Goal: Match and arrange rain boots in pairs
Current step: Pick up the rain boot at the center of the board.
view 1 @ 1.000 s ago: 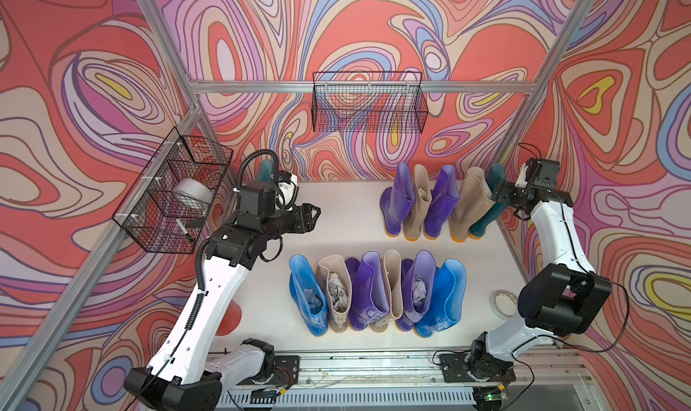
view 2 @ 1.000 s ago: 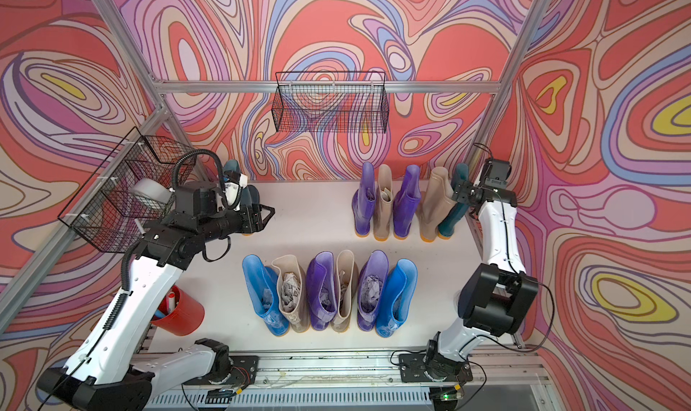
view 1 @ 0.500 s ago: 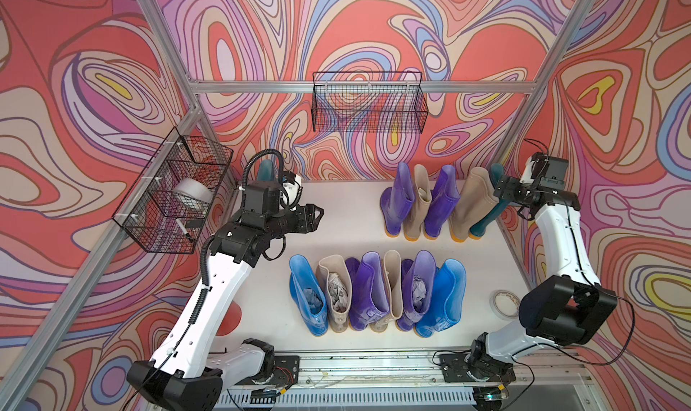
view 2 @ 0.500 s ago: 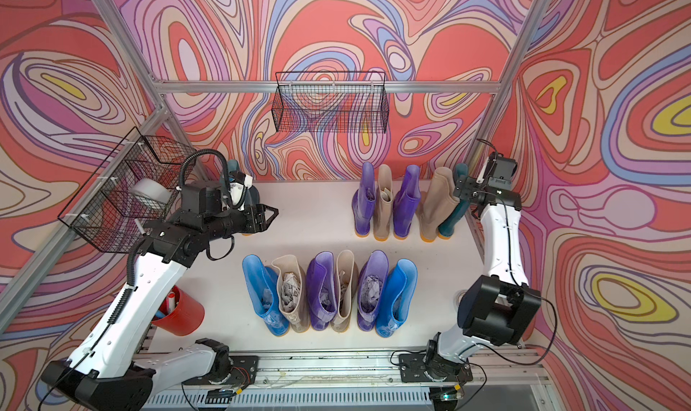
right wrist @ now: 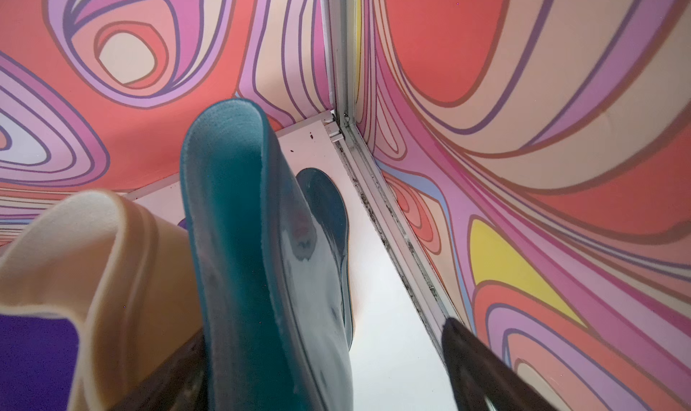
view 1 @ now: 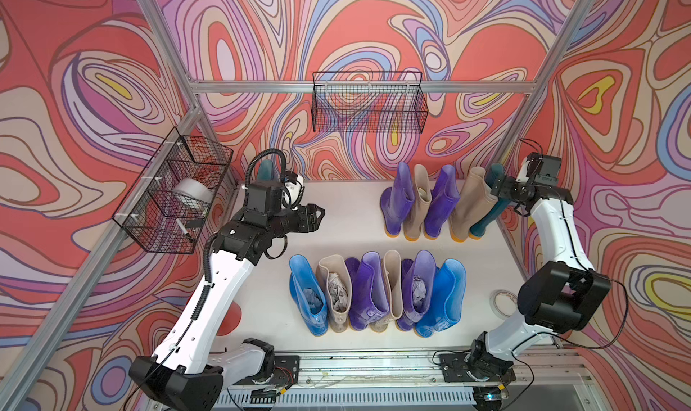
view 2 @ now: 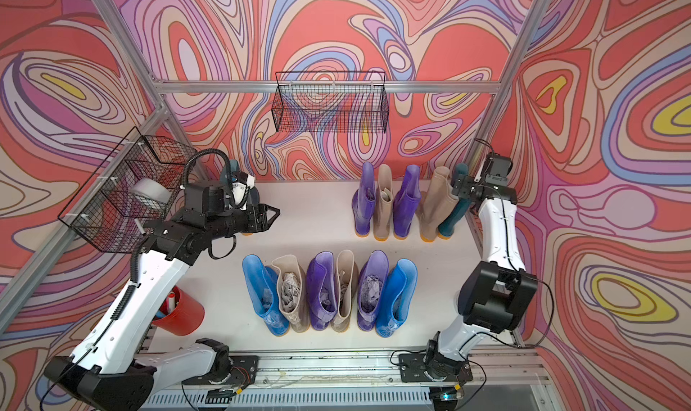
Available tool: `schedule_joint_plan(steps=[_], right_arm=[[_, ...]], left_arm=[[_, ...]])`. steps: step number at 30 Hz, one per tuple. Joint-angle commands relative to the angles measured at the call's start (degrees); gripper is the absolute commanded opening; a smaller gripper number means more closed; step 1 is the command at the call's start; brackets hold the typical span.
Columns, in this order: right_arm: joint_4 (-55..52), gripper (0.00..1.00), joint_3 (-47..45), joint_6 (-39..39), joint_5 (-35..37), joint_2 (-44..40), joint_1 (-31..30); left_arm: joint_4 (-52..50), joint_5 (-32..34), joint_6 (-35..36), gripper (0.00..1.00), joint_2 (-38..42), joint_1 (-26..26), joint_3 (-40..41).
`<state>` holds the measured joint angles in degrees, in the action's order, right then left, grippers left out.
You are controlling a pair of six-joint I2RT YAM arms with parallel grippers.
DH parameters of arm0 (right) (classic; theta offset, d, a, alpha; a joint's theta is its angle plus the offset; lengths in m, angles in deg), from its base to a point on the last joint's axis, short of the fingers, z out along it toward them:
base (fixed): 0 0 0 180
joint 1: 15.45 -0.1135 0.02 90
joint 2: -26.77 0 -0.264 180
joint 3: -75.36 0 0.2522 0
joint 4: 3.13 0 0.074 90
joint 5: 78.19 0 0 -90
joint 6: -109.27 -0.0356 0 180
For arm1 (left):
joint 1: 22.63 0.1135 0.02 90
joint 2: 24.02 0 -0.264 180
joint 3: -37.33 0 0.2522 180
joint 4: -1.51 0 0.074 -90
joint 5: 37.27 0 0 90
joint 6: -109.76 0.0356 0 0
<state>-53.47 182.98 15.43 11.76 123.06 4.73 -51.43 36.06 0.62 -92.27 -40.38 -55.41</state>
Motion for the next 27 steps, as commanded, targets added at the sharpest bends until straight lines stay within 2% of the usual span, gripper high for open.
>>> schedule_joint_plan(steps=[1,7,16,20,23,26,27], right_arm=[[0.5,0.91,1.1,-0.7,-1.0,2.0,0.1],[1.8,0.86,-0.2,-1.5,-3.0,2.6,0.1],[3.3,0.66,-3.1,-3.0,-4.7,2.0,0.1],[3.4,0.52,-4.0,-4.1,-4.5,1.3,0.2],[3.8,0.36,-4.9,-5.0,-4.2,0.4,0.1],[4.3,0.13,-5.6,-6.2,-2.4,-1.2,0.1],[4.8,0.11,-6.2,-6.7,-2.3,-2.1,0.1]], left_arm=[[0.4,0.1,-0.4,0.67,-0.2,-0.4,-1.0],[-0.4,0.5,0.0,0.66,0.4,-0.7,-1.2],[-3.4,0.5,1.1,0.66,0.7,-0.7,-2.6],[-4.0,0.7,1.3,0.66,1.6,-0.7,-2.4],[-4.5,0.8,1.4,0.66,2.0,-0.7,-2.3],[-5.0,0.9,1.5,0.66,2.5,-0.7,-2.3],[-5.1,1.0,1.5,0.65,2.7,-0.7,-2.2]])
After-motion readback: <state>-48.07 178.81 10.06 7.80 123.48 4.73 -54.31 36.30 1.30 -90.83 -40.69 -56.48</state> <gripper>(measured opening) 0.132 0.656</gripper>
